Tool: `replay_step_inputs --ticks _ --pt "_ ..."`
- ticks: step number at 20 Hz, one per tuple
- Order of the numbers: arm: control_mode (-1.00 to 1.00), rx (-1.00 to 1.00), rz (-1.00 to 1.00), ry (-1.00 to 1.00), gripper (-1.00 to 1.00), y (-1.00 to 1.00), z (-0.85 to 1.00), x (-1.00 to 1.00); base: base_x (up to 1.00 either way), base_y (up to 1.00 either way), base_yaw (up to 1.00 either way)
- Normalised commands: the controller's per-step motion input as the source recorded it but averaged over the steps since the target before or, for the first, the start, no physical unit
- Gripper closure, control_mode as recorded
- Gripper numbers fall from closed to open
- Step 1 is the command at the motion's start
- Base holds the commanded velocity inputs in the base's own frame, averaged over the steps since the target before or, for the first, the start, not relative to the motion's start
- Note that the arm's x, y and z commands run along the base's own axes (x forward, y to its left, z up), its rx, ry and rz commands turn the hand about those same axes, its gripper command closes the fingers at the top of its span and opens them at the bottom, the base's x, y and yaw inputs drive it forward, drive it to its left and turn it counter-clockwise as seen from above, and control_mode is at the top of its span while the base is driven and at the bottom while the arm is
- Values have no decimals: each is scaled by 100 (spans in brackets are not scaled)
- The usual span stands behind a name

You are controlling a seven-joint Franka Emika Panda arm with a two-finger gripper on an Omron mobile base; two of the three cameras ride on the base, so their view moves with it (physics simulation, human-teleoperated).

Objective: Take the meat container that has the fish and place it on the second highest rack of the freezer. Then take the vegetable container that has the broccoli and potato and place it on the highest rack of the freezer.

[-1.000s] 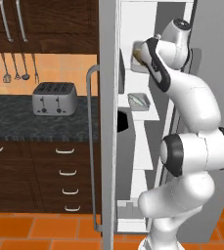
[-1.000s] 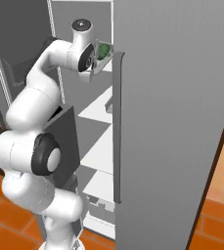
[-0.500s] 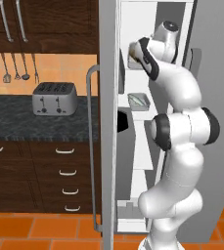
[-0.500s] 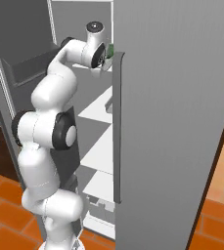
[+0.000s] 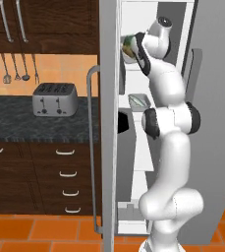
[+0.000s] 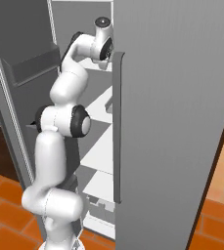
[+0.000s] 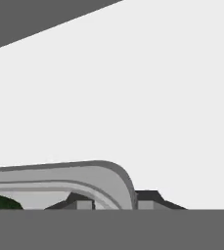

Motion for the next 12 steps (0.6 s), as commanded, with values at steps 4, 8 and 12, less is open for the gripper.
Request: replay_step_inputs --ticks 4,8,12 --pt "-100 0 0 -18 -100 0 -6 8 0 0 0" --pt "-100 -14 0 -36 -100 1 -80 -62 0 0 0" --pt "-100 -21 0 -30 -100 13 -100 -100 0 0 0"
